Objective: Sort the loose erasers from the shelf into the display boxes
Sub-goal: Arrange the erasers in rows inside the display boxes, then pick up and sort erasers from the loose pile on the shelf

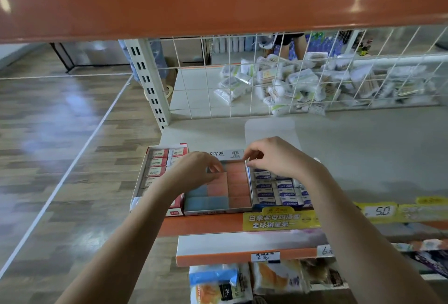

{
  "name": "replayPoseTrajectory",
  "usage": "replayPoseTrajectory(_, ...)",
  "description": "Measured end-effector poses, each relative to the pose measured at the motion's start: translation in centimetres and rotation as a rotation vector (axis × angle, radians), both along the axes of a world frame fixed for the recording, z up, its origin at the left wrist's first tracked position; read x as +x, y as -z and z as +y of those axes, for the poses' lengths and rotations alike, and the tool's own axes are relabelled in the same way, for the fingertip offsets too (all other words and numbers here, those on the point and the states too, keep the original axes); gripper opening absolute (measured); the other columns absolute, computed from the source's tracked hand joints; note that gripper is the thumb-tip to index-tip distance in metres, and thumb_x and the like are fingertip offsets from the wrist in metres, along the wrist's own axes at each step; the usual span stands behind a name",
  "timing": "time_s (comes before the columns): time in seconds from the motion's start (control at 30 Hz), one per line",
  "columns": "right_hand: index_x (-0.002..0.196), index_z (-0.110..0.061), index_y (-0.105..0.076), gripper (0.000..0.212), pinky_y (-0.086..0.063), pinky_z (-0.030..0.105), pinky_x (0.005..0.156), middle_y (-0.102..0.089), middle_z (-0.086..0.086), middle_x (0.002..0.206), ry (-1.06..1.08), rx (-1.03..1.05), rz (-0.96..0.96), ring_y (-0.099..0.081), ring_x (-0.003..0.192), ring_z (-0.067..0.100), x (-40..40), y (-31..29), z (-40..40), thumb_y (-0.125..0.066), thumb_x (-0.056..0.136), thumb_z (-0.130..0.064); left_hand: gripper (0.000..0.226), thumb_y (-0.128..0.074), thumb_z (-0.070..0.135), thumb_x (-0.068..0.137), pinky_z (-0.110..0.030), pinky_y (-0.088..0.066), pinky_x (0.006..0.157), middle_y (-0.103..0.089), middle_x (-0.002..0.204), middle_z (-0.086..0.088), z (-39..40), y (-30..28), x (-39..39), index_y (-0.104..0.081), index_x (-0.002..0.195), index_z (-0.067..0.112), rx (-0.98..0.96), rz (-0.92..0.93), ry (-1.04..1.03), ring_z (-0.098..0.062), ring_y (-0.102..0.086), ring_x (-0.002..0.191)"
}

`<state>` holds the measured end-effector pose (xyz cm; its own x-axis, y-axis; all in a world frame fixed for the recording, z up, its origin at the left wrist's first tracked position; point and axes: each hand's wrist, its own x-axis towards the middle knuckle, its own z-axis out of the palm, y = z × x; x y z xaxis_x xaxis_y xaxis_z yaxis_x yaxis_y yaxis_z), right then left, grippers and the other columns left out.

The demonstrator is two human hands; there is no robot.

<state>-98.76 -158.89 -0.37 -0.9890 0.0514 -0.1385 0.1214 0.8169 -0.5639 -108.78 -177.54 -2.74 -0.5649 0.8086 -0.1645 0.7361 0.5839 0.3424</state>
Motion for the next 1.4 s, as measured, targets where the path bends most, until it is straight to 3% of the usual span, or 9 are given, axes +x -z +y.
replayPoseTrajectory(0.13,0.110,-0.018,-0.065,0.020,-0.038,0.003,0.059,-0.064,-0.006,0.105,0.023,0.028,0.048,-0.050,0.068,-0.011,0.4,-0.2,0.2,-0.058,0.091,-0.020,0.022,-0.057,0.030,0.091,-0.016,-0.041,0.075,-0.067,0.107,0.008,0.1,-0.6,-0.4,-0.067,0.110,0.025,0.011,0.061,0.038,-0.001,-0.052,0.080)
replayPoseTrajectory(0.27,0.114,-0.019,-0.062,0.024,-0.037,0.017,0.080,-0.059,-0.005,0.115,0.138,0.092,0.129,-0.054,0.101,0.006,1.4,-0.2,2.3,-0.057,0.091,-0.023,0.024,-0.058,0.032,0.090,-0.022,-0.042,0.081,-0.066,0.105,0.005,3.0,-2.1,-0.8,-0.065,0.111,0.022,0.157,0.178,0.092,-0.011,-0.057,0.091)
replayPoseTrajectory(0.37,0.116,-0.017,-0.061,0.026,-0.039,0.026,0.086,-0.056,0.001,0.119,0.270,0.145,0.152,-0.052,0.109,0.016,3.5,-0.1,5.6,-0.056,0.092,-0.023,0.027,-0.056,0.034,0.090,-0.033,-0.044,0.090,-0.064,0.110,0.001,7.8,-3.3,0.3,-0.064,0.113,0.023,0.228,0.237,0.175,-0.021,-0.055,0.103)
replayPoseTrajectory(0.5,0.121,-0.013,-0.057,0.031,-0.038,0.033,0.098,-0.053,0.008,0.123,0.367,0.255,0.089,-0.048,0.117,0.023,7.5,-0.2,11.5,-0.055,0.091,-0.020,0.034,-0.049,0.044,0.091,-0.033,-0.041,0.094,-0.059,0.120,0.002,16.3,-4.1,4.2,-0.058,0.119,0.028,0.173,0.313,0.311,-0.021,-0.050,0.112)
replayPoseTrajectory(0.7,0.131,-0.014,-0.049,0.041,-0.035,0.031,0.098,-0.048,0.010,0.129,0.532,0.409,0.010,-0.042,0.124,0.025,18.4,-0.3,22.1,-0.057,0.091,-0.021,0.042,-0.047,0.050,0.090,-0.040,-0.040,0.098,-0.052,0.130,-0.002,30.5,-2.6,13.3,-0.051,0.127,0.029,0.030,0.336,0.424,-0.024,-0.046,0.121)
replayPoseTrajectory(0.97,0.134,-0.012,-0.045,0.046,-0.030,0.029,0.101,-0.041,0.013,0.138,0.760,0.397,-0.138,-0.043,0.126,0.028,31.7,2.3,35.2,-0.056,0.090,-0.017,0.044,-0.050,0.044,0.091,-0.039,-0.037,0.101,-0.048,0.133,-0.010,45.9,-0.2,26.4,-0.049,0.130,0.023,0.008,0.271,0.489,-0.030,-0.043,0.124)
replayPoseTrajectory(1.27,0.136,-0.014,-0.041,0.048,-0.038,0.034,0.099,-0.035,0.008,0.139,0.848,0.335,-0.128,-0.044,0.124,0.028,38.3,4.5,48.2,-0.051,0.090,-0.014,0.047,-0.050,0.044,0.090,-0.037,-0.040,0.097,-0.048,0.133,-0.008,61.2,1.4,32.3,-0.048,0.131,0.022,0.010,0.286,0.565,-0.027,-0.044,0.123)
replayPoseTrajectory(1.4,0.135,-0.013,-0.042,0.047,-0.031,0.033,0.104,-0.036,0.010,0.140,0.869,0.340,-0.122,-0.039,0.129,0.027,38.5,4.8,55.7,-0.052,0.090,-0.013,0.047,-0.052,0.041,0.090,-0.037,-0.040,0.097,-0.049,0.134,-0.008,68.6,2.6,32.2,-0.048,0.132,0.021,0.032,0.244,0.551,-0.027,-0.045,0.122)
